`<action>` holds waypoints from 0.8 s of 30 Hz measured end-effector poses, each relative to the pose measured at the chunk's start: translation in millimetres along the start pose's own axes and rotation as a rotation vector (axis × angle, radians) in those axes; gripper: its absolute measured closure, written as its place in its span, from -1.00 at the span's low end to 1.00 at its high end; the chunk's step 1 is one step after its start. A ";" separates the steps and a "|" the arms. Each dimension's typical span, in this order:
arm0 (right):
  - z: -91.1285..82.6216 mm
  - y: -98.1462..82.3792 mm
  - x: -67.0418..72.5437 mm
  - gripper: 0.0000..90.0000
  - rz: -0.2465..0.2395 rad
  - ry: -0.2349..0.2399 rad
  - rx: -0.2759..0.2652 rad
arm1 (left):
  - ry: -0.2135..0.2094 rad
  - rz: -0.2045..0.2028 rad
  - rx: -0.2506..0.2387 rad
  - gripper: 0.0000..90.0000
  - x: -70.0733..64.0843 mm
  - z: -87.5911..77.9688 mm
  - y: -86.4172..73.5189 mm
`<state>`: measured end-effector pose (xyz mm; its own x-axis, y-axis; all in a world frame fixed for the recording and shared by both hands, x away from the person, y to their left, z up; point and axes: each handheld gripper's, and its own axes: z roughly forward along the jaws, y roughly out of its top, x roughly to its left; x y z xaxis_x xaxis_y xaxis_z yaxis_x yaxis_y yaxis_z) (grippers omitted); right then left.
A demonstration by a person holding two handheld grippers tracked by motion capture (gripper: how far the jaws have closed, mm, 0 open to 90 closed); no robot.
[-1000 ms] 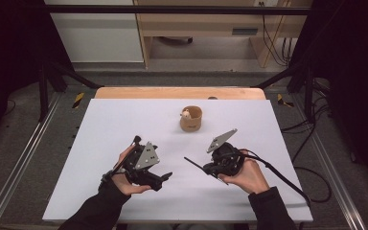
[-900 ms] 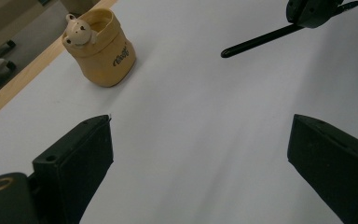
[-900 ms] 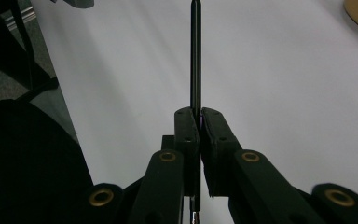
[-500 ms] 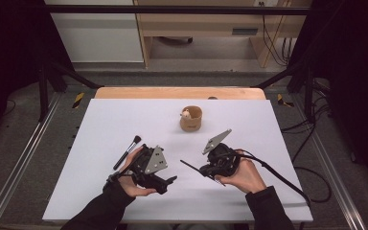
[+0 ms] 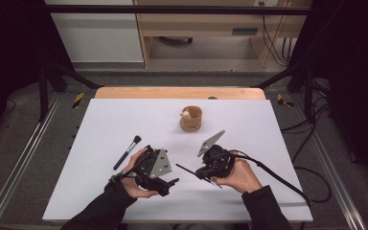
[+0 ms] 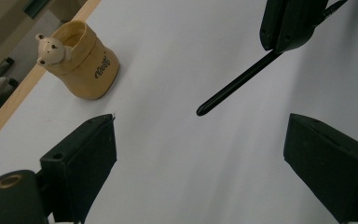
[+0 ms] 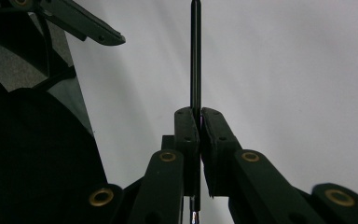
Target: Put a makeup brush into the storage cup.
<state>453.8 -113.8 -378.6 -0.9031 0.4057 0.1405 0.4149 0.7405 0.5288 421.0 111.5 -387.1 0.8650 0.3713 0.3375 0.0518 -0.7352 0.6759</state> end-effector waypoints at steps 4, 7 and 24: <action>2.0 0.4 -0.3 0.91 -0.004 0.010 0.003 | -0.001 0.033 0.012 -0.79 -3.2 1.5 2.2; 3.6 1.0 0.2 0.91 -0.001 0.014 0.012 | -0.003 0.039 0.007 -0.78 -6.4 4.1 3.2; 10.3 6.6 0.6 0.91 -0.012 0.045 0.031 | 0.015 0.187 0.048 -0.54 -17.4 14.9 7.2</action>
<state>457.2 -103.1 -383.6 -0.9118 0.3729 0.1721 0.4067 0.7617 0.5043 413.7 91.3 -397.9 0.8543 0.2333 0.4644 -0.0856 -0.8182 0.5686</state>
